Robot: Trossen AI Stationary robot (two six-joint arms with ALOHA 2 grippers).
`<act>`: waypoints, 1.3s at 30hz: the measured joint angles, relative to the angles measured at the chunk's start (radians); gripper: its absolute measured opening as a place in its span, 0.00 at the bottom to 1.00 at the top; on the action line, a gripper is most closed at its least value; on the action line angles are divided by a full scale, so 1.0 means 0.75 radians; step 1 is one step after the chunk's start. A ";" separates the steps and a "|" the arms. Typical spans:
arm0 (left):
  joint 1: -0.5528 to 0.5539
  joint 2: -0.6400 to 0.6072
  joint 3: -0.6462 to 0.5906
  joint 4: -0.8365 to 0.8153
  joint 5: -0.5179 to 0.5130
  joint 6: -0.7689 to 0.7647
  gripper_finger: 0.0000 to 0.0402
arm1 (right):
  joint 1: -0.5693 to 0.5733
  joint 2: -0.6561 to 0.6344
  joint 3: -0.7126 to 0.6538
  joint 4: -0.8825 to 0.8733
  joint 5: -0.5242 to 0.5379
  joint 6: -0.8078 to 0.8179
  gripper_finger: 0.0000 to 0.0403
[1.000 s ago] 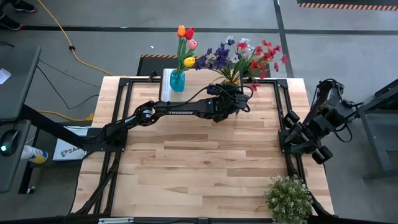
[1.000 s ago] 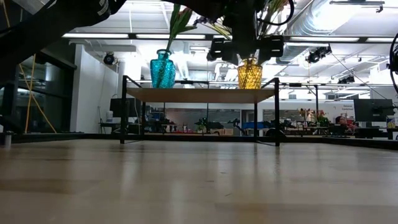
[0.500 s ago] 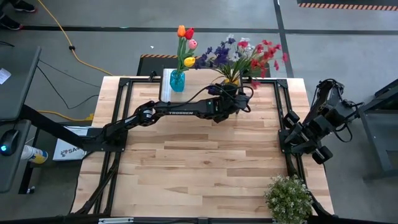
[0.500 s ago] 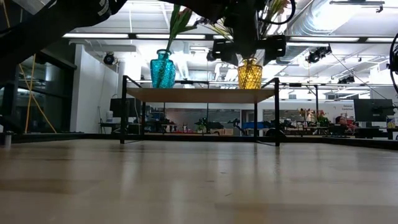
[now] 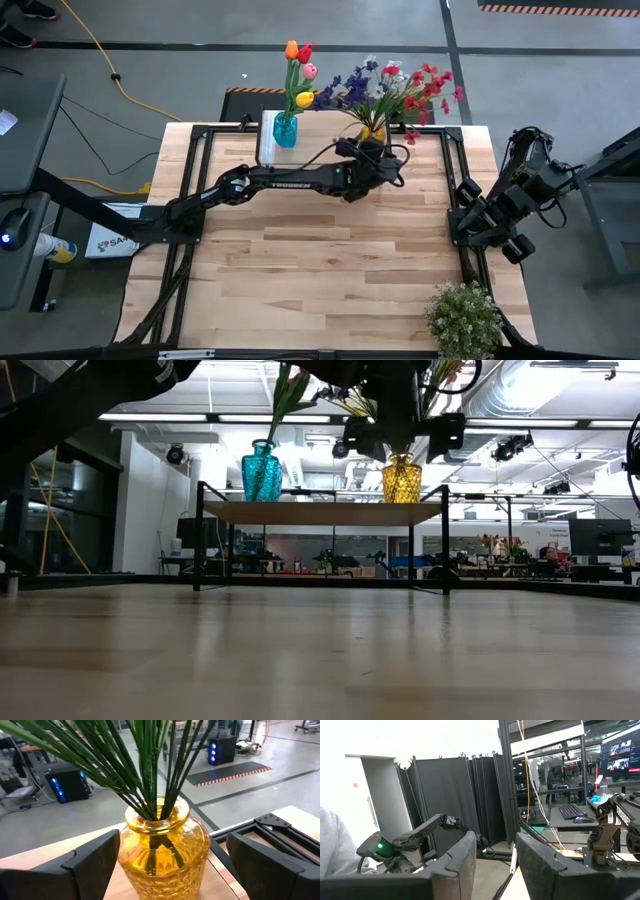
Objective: Pick and place flowers into a vace then onto a shelf
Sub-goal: Return to Home Position
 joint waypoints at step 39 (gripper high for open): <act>-0.500 -0.055 0.067 0.169 -0.034 0.325 0.99 | 0.000 0.000 0.001 0.022 0.121 -0.018 0.32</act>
